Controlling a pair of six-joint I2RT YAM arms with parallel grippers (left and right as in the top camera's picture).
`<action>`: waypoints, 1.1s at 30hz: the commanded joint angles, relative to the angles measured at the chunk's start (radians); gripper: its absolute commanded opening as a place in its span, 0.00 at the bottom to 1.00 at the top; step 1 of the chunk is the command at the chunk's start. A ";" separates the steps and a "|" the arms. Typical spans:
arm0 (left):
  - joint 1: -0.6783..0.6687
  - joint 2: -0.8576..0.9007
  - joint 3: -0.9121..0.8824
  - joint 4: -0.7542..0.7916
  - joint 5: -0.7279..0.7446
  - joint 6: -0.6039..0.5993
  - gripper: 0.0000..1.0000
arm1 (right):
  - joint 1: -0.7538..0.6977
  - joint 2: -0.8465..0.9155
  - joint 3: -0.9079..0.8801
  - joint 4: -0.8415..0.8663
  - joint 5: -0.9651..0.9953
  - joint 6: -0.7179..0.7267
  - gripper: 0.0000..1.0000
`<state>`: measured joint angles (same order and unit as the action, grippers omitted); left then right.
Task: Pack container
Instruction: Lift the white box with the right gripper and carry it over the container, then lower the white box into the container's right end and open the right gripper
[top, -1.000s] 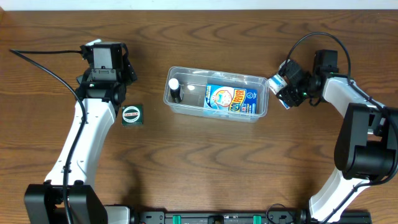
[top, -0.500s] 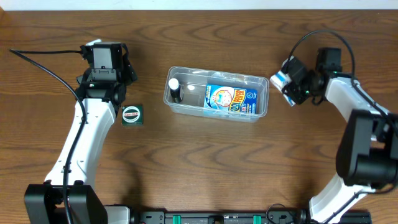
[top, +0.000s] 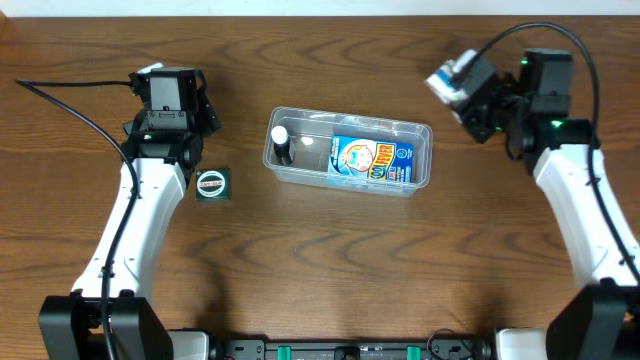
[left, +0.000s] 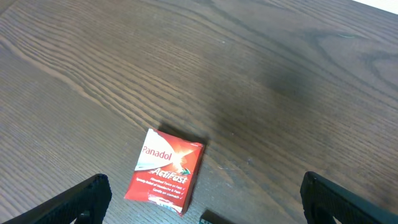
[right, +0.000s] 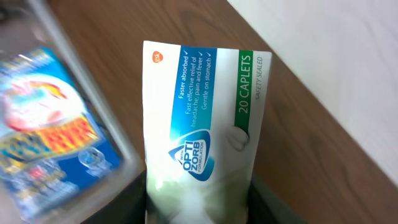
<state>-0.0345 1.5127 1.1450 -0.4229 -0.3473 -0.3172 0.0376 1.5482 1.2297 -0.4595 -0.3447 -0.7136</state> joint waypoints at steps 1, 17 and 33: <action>0.003 -0.005 0.011 -0.003 -0.013 0.002 0.98 | 0.092 -0.037 0.015 -0.006 -0.026 0.014 0.38; 0.003 -0.005 0.011 -0.003 -0.013 0.002 0.98 | 0.336 0.029 0.014 -0.157 -0.025 -0.055 0.39; 0.003 -0.005 0.011 -0.003 -0.013 0.002 0.98 | 0.334 0.198 0.014 -0.161 0.069 -0.249 0.43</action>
<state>-0.0345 1.5127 1.1450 -0.4229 -0.3470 -0.3172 0.3691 1.7210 1.2297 -0.6178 -0.3206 -0.9089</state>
